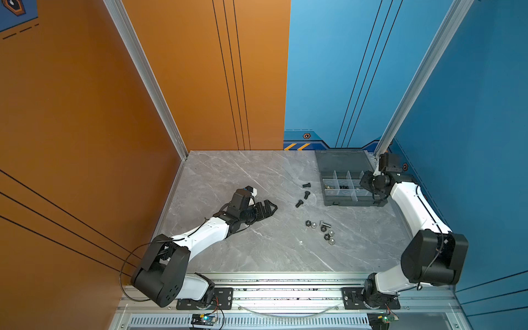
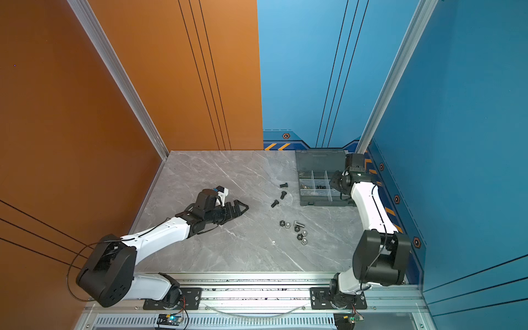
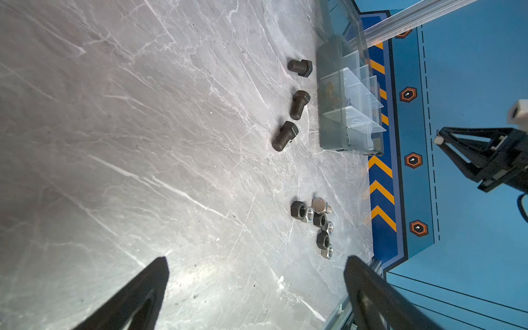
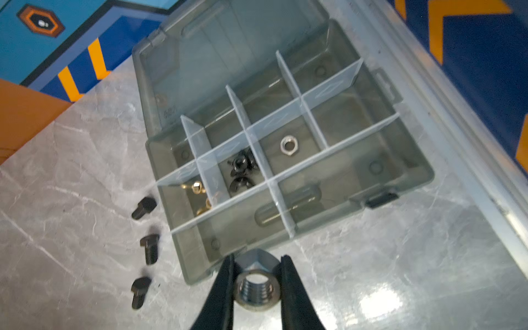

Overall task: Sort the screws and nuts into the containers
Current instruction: 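Lift the silver hex nut and carry it over the organizer box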

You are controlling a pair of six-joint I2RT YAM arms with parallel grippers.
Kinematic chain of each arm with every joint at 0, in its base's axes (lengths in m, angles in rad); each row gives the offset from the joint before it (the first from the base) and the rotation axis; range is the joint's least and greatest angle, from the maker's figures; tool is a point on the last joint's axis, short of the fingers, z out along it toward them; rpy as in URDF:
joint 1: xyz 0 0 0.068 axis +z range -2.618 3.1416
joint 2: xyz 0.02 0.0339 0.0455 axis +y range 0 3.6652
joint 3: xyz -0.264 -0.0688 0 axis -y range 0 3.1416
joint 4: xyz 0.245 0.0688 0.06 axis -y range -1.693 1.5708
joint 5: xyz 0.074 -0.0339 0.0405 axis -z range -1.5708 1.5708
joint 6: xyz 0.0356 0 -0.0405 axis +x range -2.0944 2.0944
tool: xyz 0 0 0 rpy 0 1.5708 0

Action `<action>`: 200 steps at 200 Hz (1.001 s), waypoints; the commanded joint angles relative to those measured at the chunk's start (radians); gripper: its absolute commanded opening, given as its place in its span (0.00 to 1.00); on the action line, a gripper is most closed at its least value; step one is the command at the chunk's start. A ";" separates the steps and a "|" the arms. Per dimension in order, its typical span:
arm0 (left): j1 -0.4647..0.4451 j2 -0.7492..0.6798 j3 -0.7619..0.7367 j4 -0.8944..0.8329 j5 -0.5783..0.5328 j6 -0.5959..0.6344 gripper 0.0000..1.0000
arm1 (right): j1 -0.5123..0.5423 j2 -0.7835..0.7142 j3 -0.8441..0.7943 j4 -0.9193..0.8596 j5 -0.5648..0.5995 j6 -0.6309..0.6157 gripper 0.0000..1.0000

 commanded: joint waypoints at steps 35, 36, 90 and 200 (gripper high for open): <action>0.007 -0.015 -0.017 0.016 0.030 -0.009 0.98 | -0.061 0.268 0.227 -0.037 0.018 -0.030 0.00; 0.008 -0.014 -0.016 0.016 0.029 -0.009 0.98 | -0.061 0.271 0.232 -0.037 0.018 -0.029 0.00; 0.006 -0.011 -0.014 0.014 0.028 -0.011 0.98 | -0.073 0.465 0.394 -0.044 -0.014 -0.024 0.00; 0.010 0.010 -0.010 0.024 0.035 -0.007 0.98 | -0.068 0.578 0.396 -0.038 -0.018 -0.034 0.04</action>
